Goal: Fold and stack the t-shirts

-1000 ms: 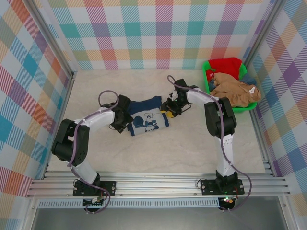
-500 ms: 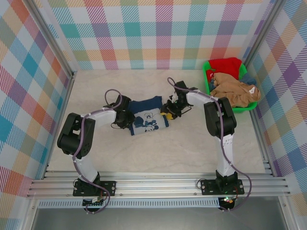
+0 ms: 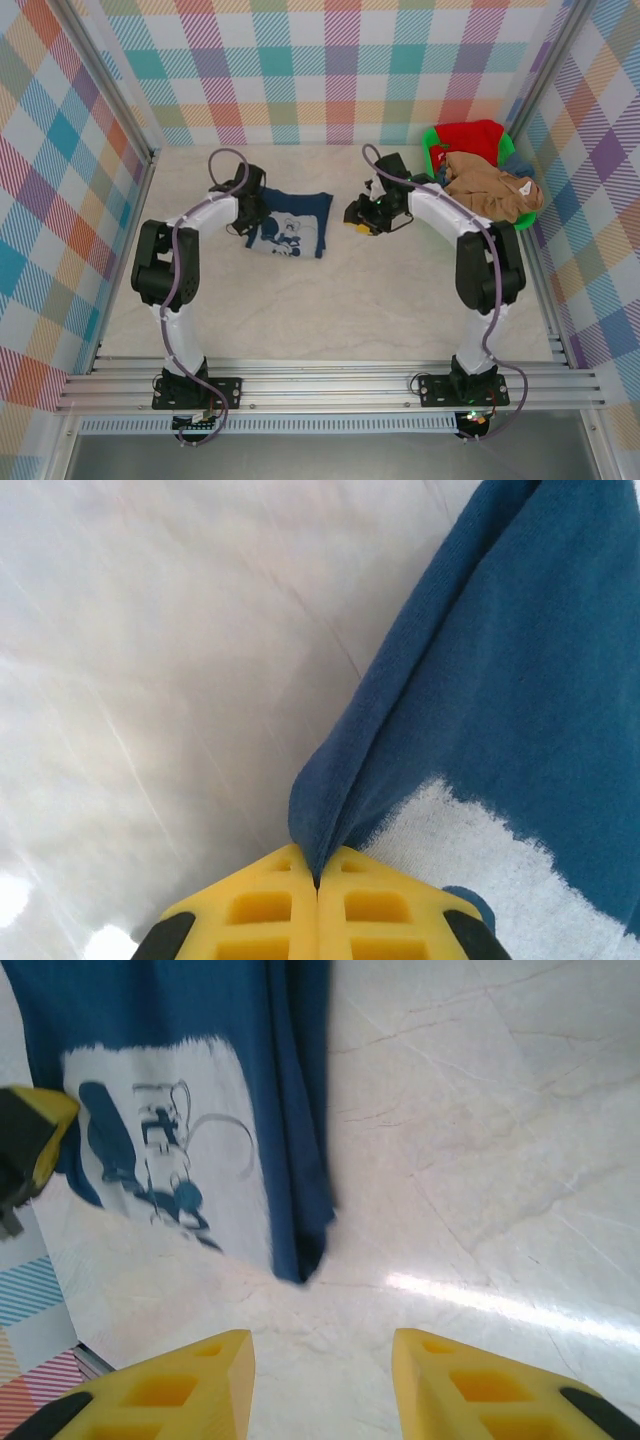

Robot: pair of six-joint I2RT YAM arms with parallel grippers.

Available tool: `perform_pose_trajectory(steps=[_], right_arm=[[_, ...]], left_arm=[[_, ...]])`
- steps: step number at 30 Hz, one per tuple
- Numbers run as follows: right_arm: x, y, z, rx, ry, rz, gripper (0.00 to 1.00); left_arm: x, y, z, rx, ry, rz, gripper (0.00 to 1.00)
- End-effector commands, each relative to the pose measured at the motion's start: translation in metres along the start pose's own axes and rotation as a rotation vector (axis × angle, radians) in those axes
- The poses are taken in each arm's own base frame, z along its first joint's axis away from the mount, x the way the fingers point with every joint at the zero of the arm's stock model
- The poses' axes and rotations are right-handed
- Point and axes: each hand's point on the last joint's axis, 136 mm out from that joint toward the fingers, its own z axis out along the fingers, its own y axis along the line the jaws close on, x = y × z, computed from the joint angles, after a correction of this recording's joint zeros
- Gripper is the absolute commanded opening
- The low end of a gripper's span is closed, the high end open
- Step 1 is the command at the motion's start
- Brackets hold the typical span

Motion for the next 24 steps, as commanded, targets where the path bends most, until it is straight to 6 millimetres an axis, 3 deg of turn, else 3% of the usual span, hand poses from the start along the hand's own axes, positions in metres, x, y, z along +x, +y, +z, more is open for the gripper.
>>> perform_pose_trajectory(steps=[1,11,15,24], right_arm=[[0.012,-0.01,-0.014,0.033,0.002,-0.005,0.41],[0.041,-0.024,-0.033,0.027,-0.005,0.033,0.4],[0.05,-0.031,-0.041,0.021,-0.014,0.062,0.4],[0.072,-0.047,-0.048,0.014,-0.043,0.138,0.4]], left_arm=[[-0.034,0.031,0.002,-0.135,-0.034,0.126,0.0],[-0.156,0.068,0.015,-0.354,-0.204,0.233,0.0],[-0.188,0.089,0.02,-0.502,-0.295,0.258,0.0],[-0.261,0.096,0.033,-0.531,-0.4,0.293,0.0]])
